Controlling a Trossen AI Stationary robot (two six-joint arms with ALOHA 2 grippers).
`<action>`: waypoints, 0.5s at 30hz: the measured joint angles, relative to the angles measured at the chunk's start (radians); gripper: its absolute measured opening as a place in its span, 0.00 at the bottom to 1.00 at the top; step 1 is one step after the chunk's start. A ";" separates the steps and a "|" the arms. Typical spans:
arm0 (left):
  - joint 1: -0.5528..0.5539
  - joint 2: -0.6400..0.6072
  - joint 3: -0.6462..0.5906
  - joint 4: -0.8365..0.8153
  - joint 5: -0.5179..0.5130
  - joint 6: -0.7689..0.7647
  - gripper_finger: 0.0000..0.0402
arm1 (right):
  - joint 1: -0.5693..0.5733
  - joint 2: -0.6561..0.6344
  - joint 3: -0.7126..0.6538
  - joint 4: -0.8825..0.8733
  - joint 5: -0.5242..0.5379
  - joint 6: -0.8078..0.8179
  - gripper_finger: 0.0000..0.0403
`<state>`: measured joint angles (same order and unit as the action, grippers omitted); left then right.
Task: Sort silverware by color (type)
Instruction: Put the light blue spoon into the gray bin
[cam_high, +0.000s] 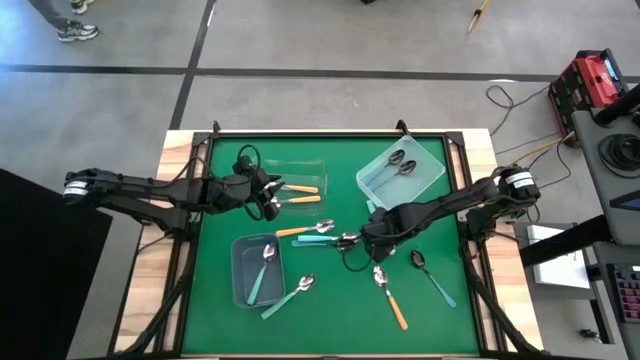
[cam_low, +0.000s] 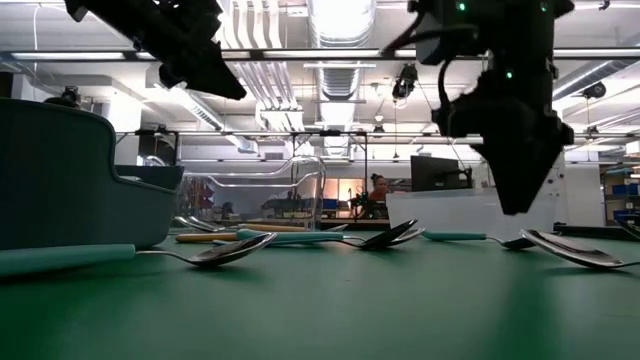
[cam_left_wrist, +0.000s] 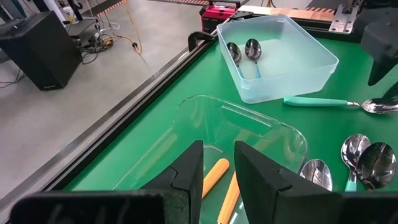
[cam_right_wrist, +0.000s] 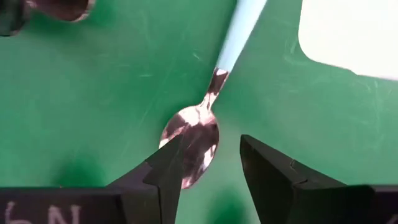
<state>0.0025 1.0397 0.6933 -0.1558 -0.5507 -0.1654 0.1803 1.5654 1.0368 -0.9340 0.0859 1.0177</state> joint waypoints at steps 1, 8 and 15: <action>0.000 0.000 0.000 0.000 0.000 0.000 0.18 | 0.000 0.000 -0.014 0.018 0.010 0.010 0.37; 0.000 0.000 0.000 0.003 -0.013 0.000 0.18 | -0.011 0.000 -0.061 0.111 0.051 0.047 0.38; 0.000 0.000 0.000 0.008 -0.014 0.000 0.18 | -0.020 0.000 -0.082 0.170 0.079 0.065 0.38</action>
<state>0.0025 1.0401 0.6933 -0.1482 -0.5644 -0.1650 0.1608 1.5650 0.9543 -0.7645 0.1653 1.0823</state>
